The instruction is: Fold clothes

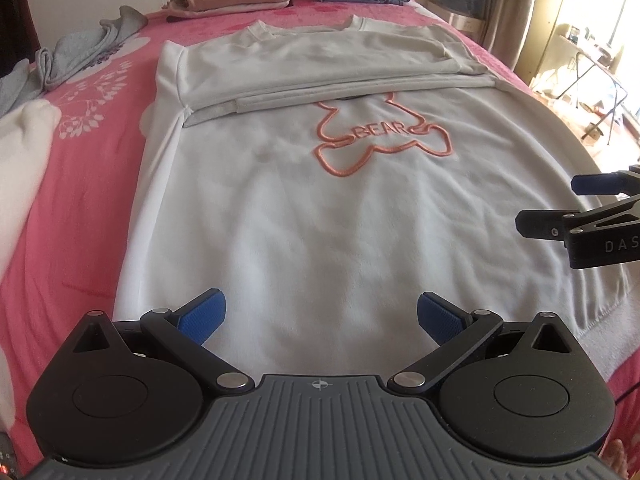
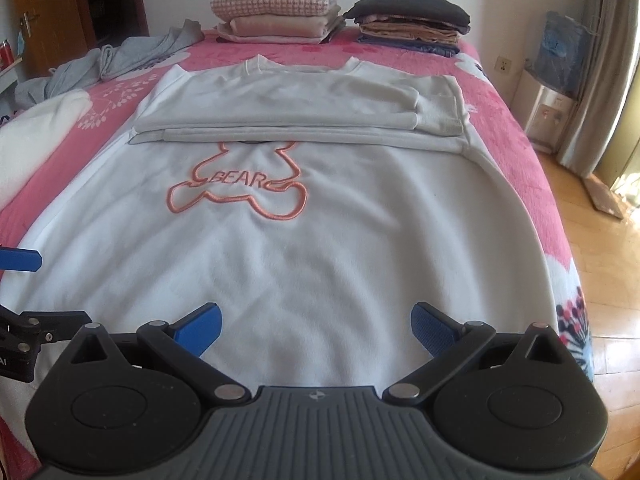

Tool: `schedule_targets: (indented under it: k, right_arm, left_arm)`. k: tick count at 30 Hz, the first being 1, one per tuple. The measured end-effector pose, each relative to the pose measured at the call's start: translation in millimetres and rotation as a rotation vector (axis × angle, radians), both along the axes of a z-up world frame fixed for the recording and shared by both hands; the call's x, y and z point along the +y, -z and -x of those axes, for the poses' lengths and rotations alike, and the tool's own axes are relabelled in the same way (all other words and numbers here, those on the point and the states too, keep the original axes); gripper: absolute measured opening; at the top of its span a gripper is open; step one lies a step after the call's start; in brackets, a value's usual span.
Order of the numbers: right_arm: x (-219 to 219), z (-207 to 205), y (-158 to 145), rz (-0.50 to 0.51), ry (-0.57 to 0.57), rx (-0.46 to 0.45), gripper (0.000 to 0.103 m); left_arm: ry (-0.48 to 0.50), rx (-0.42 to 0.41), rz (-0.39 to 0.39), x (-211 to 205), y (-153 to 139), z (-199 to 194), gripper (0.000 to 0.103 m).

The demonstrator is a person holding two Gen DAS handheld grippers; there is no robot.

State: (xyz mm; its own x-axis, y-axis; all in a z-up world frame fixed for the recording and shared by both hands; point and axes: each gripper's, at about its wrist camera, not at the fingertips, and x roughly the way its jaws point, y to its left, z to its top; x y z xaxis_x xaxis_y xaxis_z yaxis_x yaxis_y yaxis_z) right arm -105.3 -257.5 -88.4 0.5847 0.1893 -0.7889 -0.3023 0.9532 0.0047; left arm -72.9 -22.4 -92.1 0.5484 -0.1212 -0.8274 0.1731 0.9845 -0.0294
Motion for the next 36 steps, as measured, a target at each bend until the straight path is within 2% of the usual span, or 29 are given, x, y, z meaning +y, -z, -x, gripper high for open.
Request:
schedule_targets:
  k: [12,36]
  right_arm:
    - [-0.4,-15.9,9.9,-0.005,0.003,0.016,0.103]
    - [8.9,-20.0,14.0,0.02,-0.009,0.027,0.103]
  left_arm:
    - [-0.02,0.026,0.016,5.2,11.3,-4.9,0.103]
    - [-0.018,0.056,0.015,9.4,21.1,-4.2,0.103]
